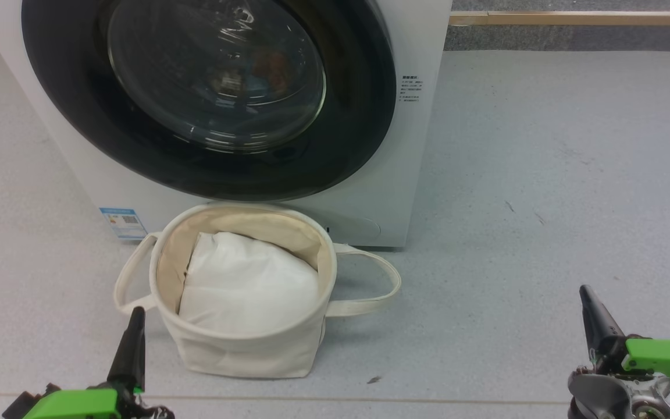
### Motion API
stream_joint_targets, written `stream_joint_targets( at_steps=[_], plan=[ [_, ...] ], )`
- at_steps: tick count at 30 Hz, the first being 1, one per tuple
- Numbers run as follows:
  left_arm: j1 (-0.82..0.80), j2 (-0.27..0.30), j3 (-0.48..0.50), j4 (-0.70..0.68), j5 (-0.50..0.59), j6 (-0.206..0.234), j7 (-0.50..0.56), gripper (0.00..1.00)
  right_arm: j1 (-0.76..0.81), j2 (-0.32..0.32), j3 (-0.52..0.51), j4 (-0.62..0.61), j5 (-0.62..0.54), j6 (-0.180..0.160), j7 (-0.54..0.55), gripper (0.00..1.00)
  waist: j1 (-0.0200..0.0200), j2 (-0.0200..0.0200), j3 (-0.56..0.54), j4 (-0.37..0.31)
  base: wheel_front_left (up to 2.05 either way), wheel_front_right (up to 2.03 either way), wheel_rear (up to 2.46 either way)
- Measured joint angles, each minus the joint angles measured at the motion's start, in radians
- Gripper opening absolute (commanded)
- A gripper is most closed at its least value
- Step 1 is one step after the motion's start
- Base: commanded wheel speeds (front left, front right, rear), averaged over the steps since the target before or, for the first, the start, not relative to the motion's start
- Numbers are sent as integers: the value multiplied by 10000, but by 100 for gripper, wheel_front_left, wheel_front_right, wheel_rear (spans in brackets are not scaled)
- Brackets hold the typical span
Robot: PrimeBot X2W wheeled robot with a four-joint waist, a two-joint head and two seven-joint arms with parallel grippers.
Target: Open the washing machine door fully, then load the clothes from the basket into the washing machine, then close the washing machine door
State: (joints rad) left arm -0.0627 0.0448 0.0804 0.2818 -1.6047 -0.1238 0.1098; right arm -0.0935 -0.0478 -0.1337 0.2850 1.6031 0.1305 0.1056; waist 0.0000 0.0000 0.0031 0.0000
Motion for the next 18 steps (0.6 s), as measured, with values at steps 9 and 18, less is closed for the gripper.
stream_joint_targets(
  at_steps=[9, 18],
  plan=[
    [0, 0, 0, 0, 0, 0, 0, 0, 0, 0, 0, 0, 0, 0, 0, 0, 0, 0, 0, 0, 0, 0, 0],
    [-1, 0, 0, 0, 0, 0, 0, 0, 0, 0, 0, -2, 0, 0, 0, 0, 0, 0, 0, 0, 0, 0, 0]
  ],
)
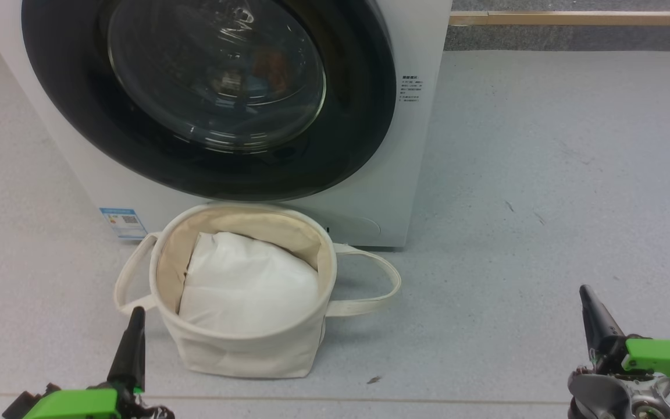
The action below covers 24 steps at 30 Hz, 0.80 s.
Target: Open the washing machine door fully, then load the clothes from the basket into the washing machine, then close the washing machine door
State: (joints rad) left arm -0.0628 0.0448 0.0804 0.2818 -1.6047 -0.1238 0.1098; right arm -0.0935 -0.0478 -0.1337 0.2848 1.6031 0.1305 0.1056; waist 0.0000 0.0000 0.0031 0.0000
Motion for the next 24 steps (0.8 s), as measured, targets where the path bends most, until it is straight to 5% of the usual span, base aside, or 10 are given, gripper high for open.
stream_joint_targets(
  at_steps=[24],
  plan=[
    [-1, 0, 0, 0, 0, 0, 0, 0, 1, 0, 0, 0, 0, 0, 0, 0, 0, 0, 0, 0, 0, 0, 0]
  ],
)
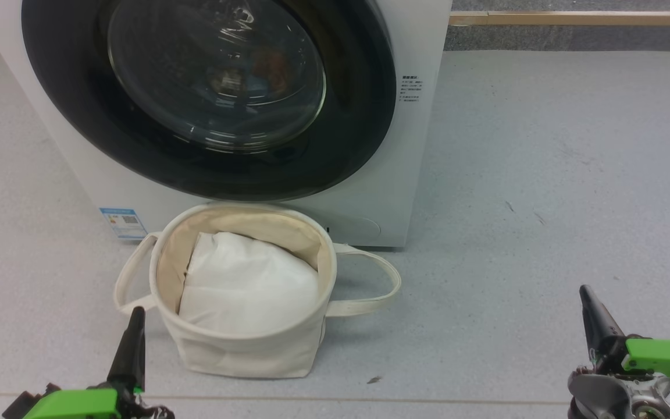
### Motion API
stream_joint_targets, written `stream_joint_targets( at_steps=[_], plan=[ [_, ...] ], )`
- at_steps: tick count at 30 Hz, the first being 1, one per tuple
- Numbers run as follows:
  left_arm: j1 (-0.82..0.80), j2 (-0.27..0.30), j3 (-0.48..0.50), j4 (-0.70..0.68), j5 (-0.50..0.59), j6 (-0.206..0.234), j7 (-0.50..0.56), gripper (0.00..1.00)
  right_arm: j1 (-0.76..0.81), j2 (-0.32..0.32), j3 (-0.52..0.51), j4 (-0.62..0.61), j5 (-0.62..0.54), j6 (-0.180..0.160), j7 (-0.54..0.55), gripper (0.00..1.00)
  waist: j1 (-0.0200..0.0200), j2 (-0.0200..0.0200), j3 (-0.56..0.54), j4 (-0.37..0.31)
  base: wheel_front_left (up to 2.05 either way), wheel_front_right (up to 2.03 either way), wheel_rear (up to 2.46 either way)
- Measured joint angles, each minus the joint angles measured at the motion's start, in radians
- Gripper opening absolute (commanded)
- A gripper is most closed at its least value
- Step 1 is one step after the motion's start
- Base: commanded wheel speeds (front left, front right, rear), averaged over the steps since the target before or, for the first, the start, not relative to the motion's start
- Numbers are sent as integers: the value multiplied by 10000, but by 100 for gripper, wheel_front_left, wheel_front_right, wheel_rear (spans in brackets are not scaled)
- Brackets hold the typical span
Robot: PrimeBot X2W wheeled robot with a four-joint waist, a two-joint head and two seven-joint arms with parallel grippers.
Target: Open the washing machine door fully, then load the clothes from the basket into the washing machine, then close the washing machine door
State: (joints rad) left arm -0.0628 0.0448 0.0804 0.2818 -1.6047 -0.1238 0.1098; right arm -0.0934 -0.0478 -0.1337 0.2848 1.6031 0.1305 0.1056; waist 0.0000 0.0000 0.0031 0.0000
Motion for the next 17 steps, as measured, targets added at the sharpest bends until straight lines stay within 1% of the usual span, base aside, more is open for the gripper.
stream_joint_targets(
  at_steps=[17],
  plan=[
    [-1, 0, 0, 0, 0, 0, 0, 0, 0, 0, 0, 0, 0, 0, 2, 0, 0, 0, 0, 0, 0, 0, 0]
  ],
)
